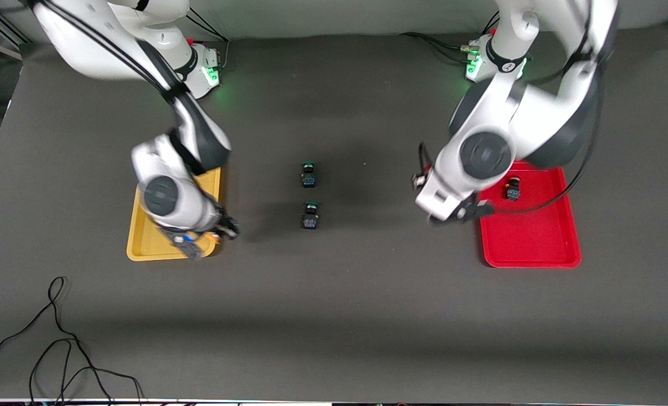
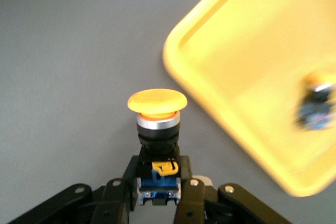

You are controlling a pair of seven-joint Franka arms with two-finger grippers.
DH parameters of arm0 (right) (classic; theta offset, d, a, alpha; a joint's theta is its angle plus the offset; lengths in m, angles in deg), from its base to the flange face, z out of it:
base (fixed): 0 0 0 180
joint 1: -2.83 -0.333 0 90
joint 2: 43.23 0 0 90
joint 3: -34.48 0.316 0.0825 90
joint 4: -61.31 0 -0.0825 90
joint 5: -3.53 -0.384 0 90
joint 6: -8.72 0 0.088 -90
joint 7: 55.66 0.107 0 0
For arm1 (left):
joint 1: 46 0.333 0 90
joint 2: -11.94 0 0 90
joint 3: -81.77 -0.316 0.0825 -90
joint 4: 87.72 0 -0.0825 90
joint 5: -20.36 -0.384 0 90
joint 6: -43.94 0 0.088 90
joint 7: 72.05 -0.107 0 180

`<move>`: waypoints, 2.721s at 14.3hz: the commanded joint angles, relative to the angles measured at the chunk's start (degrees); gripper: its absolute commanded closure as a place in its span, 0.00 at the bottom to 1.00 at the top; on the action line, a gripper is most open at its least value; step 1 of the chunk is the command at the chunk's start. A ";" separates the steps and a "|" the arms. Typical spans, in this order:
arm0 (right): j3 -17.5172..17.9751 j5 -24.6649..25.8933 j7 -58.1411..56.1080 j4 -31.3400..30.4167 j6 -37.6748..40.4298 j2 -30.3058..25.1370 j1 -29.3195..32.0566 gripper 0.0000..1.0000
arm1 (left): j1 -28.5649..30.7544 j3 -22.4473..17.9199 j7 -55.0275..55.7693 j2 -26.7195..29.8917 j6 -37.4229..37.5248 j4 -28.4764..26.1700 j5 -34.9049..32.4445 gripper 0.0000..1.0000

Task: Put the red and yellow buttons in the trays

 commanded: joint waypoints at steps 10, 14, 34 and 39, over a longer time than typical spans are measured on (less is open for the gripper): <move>-13.23 -9.67 -23.00 -18.59 -23.62 1.78 0.14 0.79 | 3.80 -20.22 -42.84 6.73 -2.43 -9.89 -2.52 1.00; -13.32 -9.85 -22.83 -19.02 -23.63 1.79 0.31 0.49 | 4.50 -22.26 -46.38 -1.86 -10.69 -12.70 -3.75 1.00; -17.28 -5.54 -54.55 -2.78 7.98 -26.59 0.31 0.00 | 4.25 -22.70 -51.25 0.36 -15.40 -18.07 -1.99 0.01; -17.01 -5.36 -57.71 2.94 18.02 -25.89 0.49 0.00 | 2.83 -18.06 -36.47 17.59 -7.90 -18.15 -3.39 0.01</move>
